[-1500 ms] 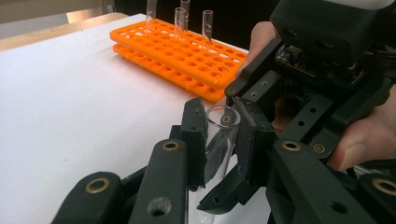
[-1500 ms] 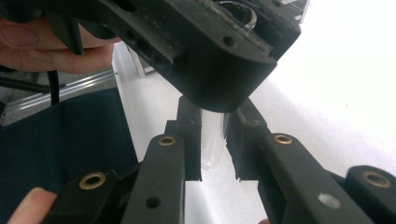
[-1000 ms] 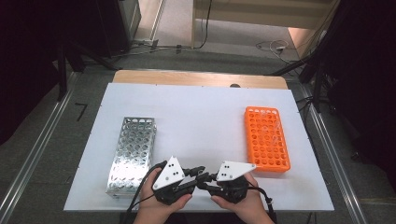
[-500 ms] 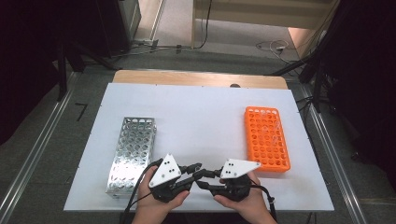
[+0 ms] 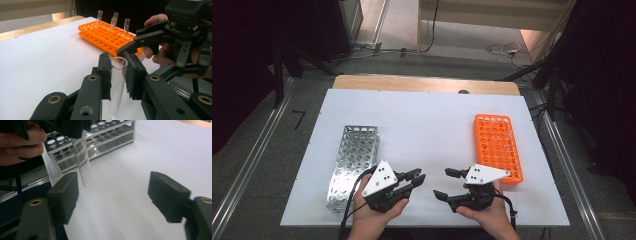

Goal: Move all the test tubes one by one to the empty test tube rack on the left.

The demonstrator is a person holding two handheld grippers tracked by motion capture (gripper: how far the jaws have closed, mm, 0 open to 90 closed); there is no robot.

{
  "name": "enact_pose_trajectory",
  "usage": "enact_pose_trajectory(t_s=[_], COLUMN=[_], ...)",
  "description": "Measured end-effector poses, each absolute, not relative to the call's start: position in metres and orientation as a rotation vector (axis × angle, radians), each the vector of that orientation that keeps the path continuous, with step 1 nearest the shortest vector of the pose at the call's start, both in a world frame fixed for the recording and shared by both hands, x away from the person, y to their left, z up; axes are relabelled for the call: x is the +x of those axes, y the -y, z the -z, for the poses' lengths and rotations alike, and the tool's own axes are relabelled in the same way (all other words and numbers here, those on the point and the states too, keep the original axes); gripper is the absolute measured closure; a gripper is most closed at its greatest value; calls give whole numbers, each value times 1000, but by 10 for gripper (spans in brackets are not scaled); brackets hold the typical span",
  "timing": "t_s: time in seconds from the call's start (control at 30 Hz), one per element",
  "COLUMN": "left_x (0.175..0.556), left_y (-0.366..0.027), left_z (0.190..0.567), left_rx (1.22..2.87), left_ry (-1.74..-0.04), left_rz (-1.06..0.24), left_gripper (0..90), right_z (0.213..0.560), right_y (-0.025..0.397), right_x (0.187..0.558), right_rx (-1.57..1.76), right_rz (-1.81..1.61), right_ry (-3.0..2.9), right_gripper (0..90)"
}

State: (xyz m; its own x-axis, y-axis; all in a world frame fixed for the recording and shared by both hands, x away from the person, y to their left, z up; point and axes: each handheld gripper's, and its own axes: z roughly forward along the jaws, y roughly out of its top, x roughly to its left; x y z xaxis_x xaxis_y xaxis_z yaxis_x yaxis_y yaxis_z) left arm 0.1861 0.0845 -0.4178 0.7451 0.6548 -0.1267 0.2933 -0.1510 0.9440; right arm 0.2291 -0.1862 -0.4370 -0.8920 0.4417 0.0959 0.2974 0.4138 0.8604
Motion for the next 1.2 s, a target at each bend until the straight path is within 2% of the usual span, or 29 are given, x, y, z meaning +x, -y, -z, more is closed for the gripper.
enact_pose_trajectory(t_s=[0.07,0.1,0.2,0.3,1.2], left_x=[187,188,190,192,226], left_y=[-86,-87,-90,-95,-144], left_z=[416,416,415,414,383], left_rx=[1754,1750,1748,1746,1677], left_ry=[-750,-752,-765,-775,-873], left_rz=[-386,-386,-388,-391,-507], left_gripper=[749,749,749,749,749], right_z=[437,437,437,437,433], right_y=[192,199,205,215,287], right_x=[231,232,233,234,251], right_rx=[689,713,722,733,930], right_rz=[-1486,-1493,-1501,-1503,-1507], right_ry=[-2498,-2484,-2474,-2459,-2302], right_gripper=[143,81,69,7,0])
